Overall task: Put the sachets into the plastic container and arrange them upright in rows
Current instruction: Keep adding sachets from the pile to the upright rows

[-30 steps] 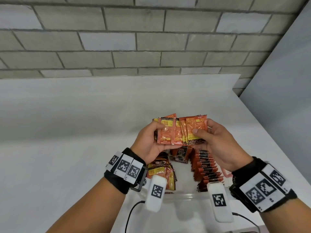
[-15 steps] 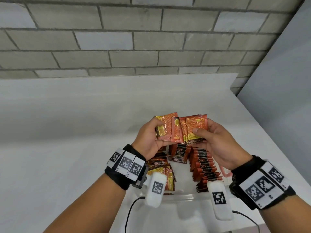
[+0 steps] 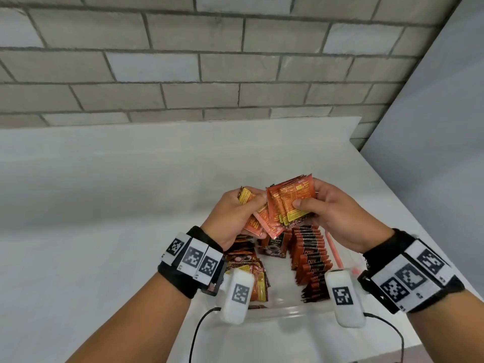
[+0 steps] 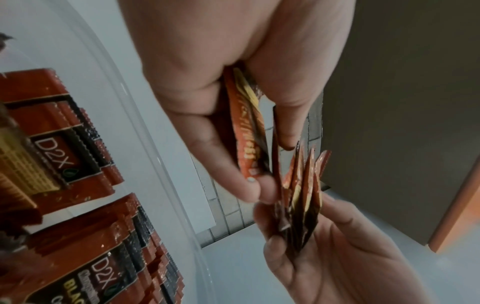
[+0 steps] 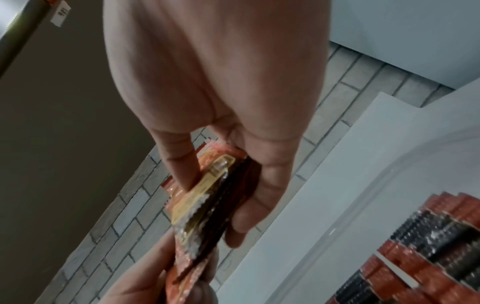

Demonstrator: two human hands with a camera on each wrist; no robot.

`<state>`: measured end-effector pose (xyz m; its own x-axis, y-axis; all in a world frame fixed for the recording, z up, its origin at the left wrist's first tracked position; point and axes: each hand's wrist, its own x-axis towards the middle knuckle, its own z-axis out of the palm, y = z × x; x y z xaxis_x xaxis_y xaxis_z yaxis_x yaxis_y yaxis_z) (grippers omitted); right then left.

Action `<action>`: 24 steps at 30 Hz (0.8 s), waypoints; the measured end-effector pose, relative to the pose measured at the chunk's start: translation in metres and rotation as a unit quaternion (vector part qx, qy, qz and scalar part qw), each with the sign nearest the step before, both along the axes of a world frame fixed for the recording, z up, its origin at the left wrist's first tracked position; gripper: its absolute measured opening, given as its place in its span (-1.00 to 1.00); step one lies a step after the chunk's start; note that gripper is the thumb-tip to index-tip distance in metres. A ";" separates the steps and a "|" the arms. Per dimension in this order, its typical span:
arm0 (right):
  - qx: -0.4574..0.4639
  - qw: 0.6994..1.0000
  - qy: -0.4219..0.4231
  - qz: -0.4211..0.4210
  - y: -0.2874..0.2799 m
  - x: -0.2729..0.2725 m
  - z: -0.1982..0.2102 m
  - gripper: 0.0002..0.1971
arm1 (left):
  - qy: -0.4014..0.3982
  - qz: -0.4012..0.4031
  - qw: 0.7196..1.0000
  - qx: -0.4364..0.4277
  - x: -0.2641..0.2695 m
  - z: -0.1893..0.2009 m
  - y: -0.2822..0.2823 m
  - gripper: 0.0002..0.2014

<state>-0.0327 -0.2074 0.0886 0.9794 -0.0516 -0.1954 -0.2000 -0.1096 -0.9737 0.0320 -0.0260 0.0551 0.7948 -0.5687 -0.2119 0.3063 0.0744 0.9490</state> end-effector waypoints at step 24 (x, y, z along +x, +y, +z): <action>0.214 0.973 0.033 -0.084 0.010 0.005 -0.007 -0.60 | 0.004 0.019 0.994 -0.108 -0.003 -0.003 -0.006 -0.53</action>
